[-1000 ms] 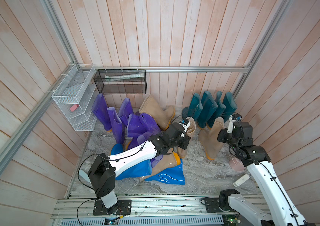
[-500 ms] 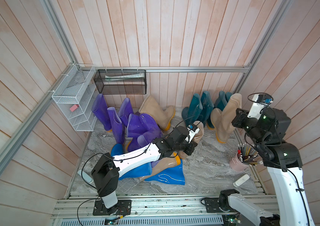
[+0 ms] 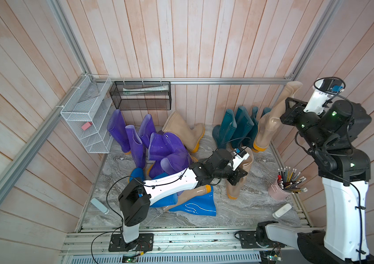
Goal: Match and arrange rain boots in pairs
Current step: Place the rain boot at the center of the board.
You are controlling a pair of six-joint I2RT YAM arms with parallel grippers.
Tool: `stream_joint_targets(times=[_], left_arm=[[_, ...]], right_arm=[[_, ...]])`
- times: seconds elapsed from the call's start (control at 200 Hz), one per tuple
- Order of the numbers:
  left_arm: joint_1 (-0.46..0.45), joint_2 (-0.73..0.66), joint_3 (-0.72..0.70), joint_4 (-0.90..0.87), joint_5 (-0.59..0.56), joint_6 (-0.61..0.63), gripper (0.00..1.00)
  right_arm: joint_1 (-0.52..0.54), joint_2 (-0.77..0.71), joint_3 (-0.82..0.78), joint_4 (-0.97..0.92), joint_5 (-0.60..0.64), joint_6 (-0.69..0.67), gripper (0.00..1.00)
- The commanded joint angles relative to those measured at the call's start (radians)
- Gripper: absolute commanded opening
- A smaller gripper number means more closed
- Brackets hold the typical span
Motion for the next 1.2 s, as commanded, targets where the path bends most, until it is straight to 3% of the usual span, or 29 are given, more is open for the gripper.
stream_joint_targets(times=[0.0, 0.175, 0.23, 0.28, 0.335, 0.42, 0.58, 0.68, 0.705, 0.87, 0.995, 1.195], left_arm=[[-0.005, 0.04, 0.062, 0.091, 0.056, -0.009, 0.0], [-0.005, 0.029, 0.028, 0.115, 0.071, -0.025, 0.0], [-0.005, 0.008, 0.013, 0.105, 0.075, -0.025, 0.36], [-0.005, -0.021, -0.007, 0.093, 0.075, -0.022, 0.55], [-0.005, -0.066, -0.04, 0.088, 0.054, -0.021, 0.85], [-0.005, -0.175, -0.119, 0.082, 0.019, 0.003, 0.97], [0.024, -0.382, -0.238, -0.012, -0.105, 0.046, 0.99], [0.106, -0.508, -0.301, -0.082, -0.141, 0.021, 0.99], [0.161, -0.543, -0.318, -0.096, -0.15, 0.015, 0.99], [0.386, -0.727, -0.367, -0.192, -0.207, -0.014, 1.0], [0.553, -0.771, -0.342, -0.255, -0.155, -0.018, 1.0], [0.652, -0.752, -0.332, -0.263, -0.082, 0.006, 1.0]], right_arm=[[-0.002, 0.028, 0.087, 0.116, -0.052, -0.014, 0.0], [-0.004, 0.087, 0.166, 0.085, -0.1, -0.016, 0.0], [-0.004, 0.089, 0.167, 0.09, -0.116, -0.011, 0.0], [-0.003, 0.093, 0.169, 0.095, -0.137, -0.002, 0.0], [-0.003, 0.102, 0.177, 0.1, -0.19, 0.011, 0.0], [0.015, 0.129, 0.218, 0.093, -0.249, 0.021, 0.0], [0.106, 0.201, 0.333, 0.036, -0.258, -0.004, 0.0], [0.143, 0.212, 0.323, 0.033, -0.264, 0.004, 0.0], [0.158, 0.206, 0.304, 0.036, -0.263, 0.005, 0.0], [0.233, 0.072, -0.003, 0.162, -0.198, 0.022, 0.0], [0.238, -0.018, -0.184, 0.223, -0.191, 0.049, 0.0], [0.261, -0.09, -0.451, 0.321, -0.19, 0.121, 0.0]])
